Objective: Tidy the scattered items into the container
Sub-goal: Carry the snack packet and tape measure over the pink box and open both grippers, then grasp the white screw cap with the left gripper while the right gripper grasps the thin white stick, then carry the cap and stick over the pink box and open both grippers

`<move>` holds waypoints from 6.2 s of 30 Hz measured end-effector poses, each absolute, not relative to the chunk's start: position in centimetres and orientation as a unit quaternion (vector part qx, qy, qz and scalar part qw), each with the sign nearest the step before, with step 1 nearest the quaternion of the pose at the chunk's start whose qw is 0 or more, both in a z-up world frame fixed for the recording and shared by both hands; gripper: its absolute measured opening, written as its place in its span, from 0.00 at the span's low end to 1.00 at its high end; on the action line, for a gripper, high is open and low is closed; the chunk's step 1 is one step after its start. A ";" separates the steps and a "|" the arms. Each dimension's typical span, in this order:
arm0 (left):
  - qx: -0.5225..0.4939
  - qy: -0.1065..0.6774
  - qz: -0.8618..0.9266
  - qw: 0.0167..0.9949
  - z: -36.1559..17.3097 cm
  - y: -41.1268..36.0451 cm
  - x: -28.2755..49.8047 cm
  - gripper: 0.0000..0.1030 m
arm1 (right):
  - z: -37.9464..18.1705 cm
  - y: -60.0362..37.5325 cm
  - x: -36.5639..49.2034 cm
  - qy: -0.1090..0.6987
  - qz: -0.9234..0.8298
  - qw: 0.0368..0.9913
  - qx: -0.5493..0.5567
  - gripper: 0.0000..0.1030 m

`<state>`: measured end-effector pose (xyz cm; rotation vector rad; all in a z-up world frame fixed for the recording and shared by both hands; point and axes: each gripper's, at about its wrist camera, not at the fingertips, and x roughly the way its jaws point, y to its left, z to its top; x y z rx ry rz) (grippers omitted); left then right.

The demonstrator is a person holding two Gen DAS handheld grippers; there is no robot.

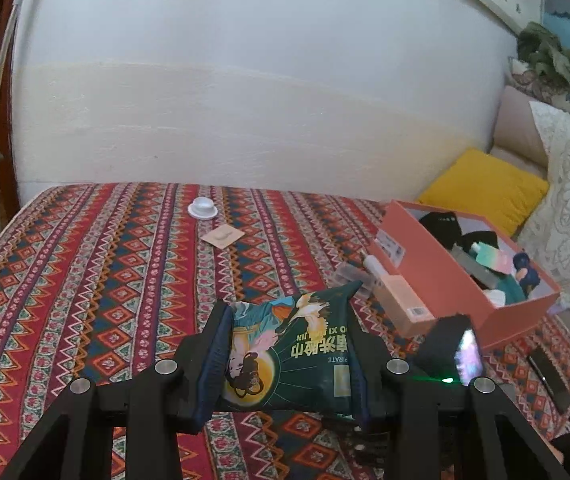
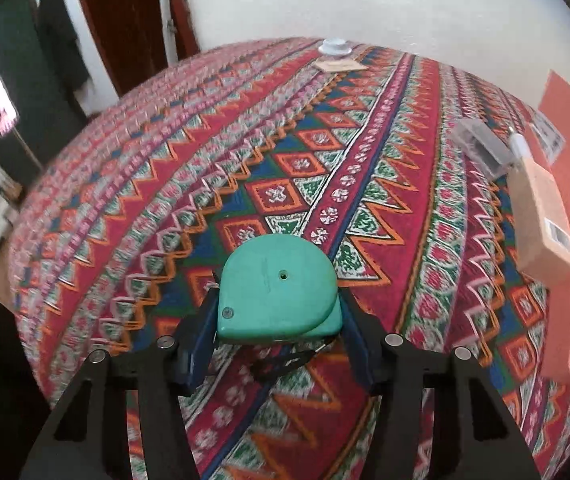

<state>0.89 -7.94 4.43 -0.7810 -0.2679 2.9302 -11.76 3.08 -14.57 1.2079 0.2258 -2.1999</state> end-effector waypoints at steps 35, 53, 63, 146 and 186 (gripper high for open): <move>-0.201 0.004 0.950 0.240 13.9 18.3 -12.1 0.44 | 19.0 33.8 -2.0 -0.124 -0.989 0.078 0.026 0.58; -0.359 -0.043 0.917 0.169 7.7 20.3 -27.5 0.76 | 7.3 41.9 -18.0 -0.160 -0.956 -0.099 0.223 0.89; -0.253 -0.080 0.964 -0.014 10.9 -0.8 -12.3 0.96 | 16.1 37.8 -6.0 -0.179 -0.983 -0.031 0.014 1.00; -0.331 -0.247 0.904 -0.110 -13.8 -28.4 -27.6 0.56 | -16.1 -12.6 -45.0 0.008 -0.873 0.237 0.426 0.35; -0.135 -0.189 0.970 -0.078 8.8 -18.0 -2.7 0.56 | 8.5 -5.6 -10.2 -0.052 -0.889 0.429 0.154 0.00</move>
